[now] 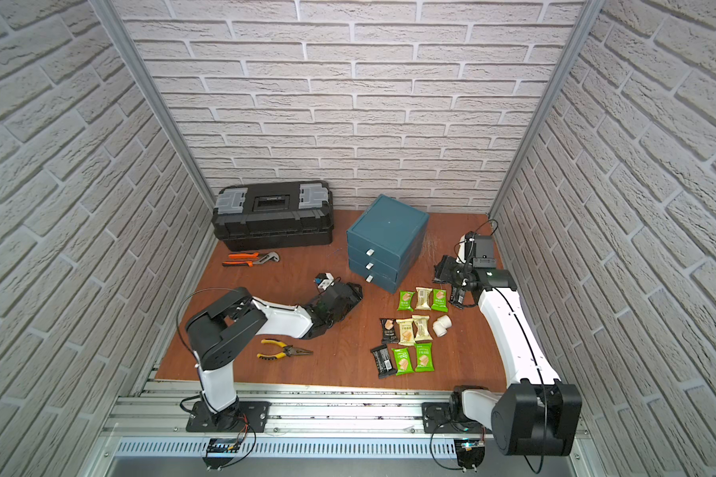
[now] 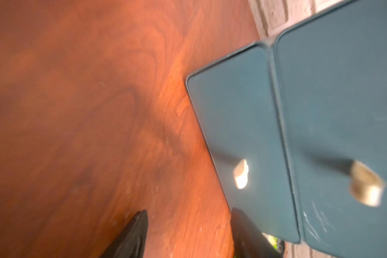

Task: Take the cookies out of the drawer
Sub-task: Reset both arms

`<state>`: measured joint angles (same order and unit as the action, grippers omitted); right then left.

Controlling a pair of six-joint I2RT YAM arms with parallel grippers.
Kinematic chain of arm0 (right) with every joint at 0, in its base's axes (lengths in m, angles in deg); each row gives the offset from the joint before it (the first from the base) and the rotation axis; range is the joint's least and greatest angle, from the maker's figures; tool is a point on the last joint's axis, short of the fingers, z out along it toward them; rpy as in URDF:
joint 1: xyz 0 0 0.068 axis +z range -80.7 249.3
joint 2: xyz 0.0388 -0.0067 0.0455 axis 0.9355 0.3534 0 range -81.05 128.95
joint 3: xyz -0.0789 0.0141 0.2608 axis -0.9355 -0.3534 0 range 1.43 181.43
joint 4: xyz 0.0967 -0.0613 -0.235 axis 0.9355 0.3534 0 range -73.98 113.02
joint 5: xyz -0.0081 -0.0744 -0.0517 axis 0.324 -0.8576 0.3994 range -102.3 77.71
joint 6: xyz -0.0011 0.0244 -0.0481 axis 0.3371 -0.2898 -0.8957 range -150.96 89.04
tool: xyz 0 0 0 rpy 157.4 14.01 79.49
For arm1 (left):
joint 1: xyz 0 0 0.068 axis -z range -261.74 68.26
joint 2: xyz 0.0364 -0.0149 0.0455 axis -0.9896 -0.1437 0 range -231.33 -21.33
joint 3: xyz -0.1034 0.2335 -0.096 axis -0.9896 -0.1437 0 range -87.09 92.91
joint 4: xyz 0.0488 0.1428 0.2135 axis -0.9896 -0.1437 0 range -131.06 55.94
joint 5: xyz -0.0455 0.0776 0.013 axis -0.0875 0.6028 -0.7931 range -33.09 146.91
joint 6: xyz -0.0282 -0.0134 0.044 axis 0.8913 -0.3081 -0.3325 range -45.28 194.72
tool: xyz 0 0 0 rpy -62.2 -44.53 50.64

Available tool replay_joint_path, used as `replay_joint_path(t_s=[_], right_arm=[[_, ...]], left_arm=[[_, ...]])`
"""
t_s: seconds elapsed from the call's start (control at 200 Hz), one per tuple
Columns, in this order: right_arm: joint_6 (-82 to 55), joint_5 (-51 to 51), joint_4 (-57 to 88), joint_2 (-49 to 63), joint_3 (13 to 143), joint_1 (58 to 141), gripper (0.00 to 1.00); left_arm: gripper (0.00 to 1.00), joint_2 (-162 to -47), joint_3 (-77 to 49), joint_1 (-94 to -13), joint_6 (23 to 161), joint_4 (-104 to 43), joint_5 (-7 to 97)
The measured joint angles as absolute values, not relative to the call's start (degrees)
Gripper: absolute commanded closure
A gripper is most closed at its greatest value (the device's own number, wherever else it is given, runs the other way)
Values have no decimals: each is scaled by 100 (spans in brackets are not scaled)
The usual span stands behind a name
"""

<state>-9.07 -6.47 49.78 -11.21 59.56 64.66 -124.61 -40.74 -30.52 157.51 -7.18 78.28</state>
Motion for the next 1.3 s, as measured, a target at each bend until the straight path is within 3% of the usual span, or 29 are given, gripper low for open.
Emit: replay_joint_path(t_s=[0.29,0.425,0.735,0.99,1.225,1.265,1.3], right_arm=[[-1414,-1211,3442,-1263,4686,6494,36],[-1783,-1681,2390,-1250,4065,6503,35],[-2308,-1987,168,-87,3302,6503,33],[-2583,-1797,-1264,94,2859,6534,33],[-2920,-1600,-2551,593,2404,6770,33],[-2953,-1580,-2567,645,2402,6792,31],[-2983,-1563,-2586,656,2402,6807,23]], left_arm=[[12,-10230,-4741,-3541,13821,-1975,8910],[2,-9373,-4754,-4282,12205,-2550,9211],[2,-8158,-5919,-6265,9624,-2749,9194],[2,-8022,-6138,-7229,8636,-2473,8680],[2,-8826,-6658,-7847,8188,-1134,7919],[2,-9049,-6745,-7880,8096,-900,7784],[1,-9233,-6791,-7891,8015,-712,7666]])
